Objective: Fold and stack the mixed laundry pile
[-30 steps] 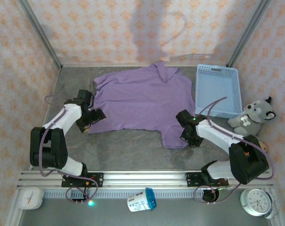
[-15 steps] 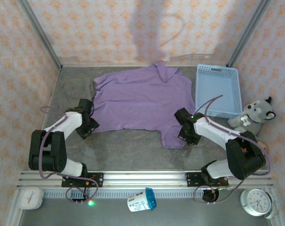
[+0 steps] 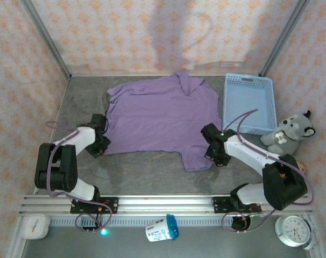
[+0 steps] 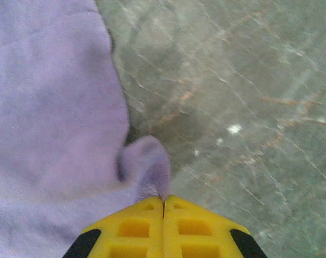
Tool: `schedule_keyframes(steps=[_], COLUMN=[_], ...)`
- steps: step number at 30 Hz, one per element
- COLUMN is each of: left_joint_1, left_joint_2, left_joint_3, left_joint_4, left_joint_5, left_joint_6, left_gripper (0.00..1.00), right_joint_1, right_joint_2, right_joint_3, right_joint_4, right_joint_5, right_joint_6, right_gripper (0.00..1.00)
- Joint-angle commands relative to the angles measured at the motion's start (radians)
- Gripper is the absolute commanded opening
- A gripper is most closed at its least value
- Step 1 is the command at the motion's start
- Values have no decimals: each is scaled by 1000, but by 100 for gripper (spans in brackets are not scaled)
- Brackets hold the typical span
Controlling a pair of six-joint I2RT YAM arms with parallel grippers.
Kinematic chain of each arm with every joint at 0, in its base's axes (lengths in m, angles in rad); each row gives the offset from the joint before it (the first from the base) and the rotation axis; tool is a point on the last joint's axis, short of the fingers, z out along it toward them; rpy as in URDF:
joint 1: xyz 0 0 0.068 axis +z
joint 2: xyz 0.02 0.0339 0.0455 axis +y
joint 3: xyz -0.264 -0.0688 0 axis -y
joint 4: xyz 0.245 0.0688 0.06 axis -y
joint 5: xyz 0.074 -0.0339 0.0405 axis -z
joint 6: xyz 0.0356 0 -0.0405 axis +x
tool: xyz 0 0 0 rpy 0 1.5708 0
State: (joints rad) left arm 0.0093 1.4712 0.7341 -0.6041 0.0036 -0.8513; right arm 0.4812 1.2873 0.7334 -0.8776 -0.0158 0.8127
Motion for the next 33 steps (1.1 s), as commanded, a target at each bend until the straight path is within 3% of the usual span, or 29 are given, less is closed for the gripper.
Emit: schedule_keyframes(steps=[1,5,6,7,12,17,23,33], left_joint_1=[4,4,5,5,5,10,22,55], left_joint_2=[-54,-157,-177,-196,-206,-123,12,297], left_joint_3=[-71,-89,-85,-73,30,159,317,669], left_joint_4=[-31,-76,-82,-91,-110,-114,-109,-178], left_joint_5=[8,40,43,48,48,30,10,-15], left_joint_6=[50,68,69,71,76,66,55,74], left_gripper=[7,6,0,0,0,0,0,0], right_joint_1=[-2,-2,-4,-5,-35,-91,-183,-278], right_joint_2=[-98,-273,-300,-326,-325,-202,-23,376], right_joint_3=[-13,44,59,78,155,290,418,787], right_joint_4=[-160,-308,-331,-346,-281,-189,-28,39], right_joint_5=[28,69,82,91,70,137,110,56], right_joint_6=[54,82,87,87,46,-7,-49,-139], right_gripper=[0,0,0,0,0,0,0,0])
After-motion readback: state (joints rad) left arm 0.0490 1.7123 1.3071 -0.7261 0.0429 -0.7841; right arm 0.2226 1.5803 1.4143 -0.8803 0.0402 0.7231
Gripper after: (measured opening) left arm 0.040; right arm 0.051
